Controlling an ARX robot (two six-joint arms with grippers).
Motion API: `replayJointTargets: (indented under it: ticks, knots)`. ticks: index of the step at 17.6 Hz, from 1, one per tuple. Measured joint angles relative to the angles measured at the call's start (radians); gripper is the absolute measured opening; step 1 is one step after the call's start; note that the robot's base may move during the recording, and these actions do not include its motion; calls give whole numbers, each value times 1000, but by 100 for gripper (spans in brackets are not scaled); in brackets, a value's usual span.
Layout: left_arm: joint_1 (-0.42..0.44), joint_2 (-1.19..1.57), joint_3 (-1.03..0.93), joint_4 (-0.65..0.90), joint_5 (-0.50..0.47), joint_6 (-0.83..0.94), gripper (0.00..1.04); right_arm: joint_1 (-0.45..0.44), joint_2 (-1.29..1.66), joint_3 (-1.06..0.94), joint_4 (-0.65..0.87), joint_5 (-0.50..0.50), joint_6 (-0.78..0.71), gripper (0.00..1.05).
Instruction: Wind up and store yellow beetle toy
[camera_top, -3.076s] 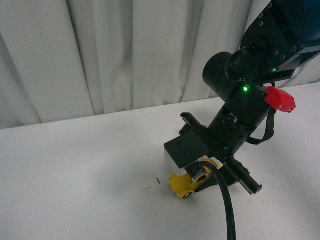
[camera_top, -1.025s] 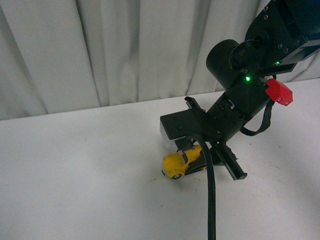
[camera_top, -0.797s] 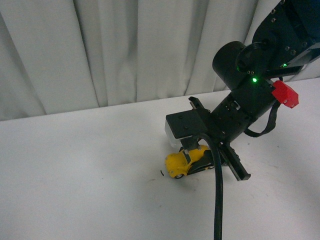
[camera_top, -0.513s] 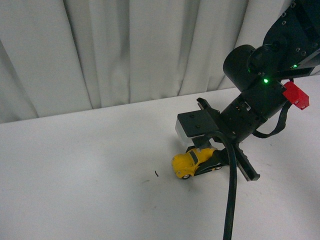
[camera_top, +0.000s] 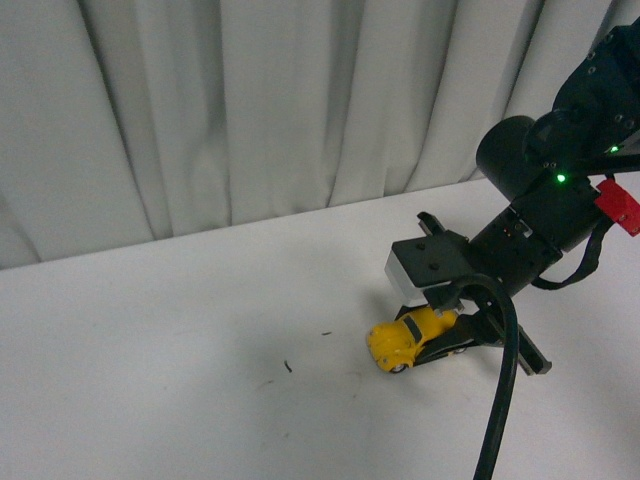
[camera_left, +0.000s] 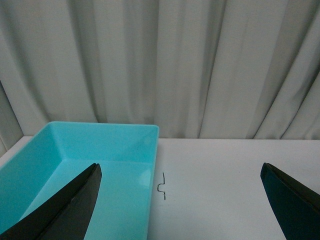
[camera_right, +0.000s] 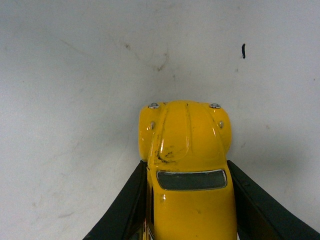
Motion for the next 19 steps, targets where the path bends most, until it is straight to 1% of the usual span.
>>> replayJointTargets:
  ticks: [3,12,15,18,19]
  knots:
    - [0,0,0,0,0,0,98,-50,-5,-9,-13,-7,-4,41]
    - [0,0,0,0,0,0,98,-147,-37,-75,-28,-19,-8,41]
    - [0,0,0,0,0,0,98,-167,-40,-76,-34,-11,-8,41]
    - [0,0,0,0,0,0,98,-167,-43,-78,-12,-11,-8,41]
    - [0,0,0,0,0,0,98,-165,-44,-78,-5,-12,-8,49]
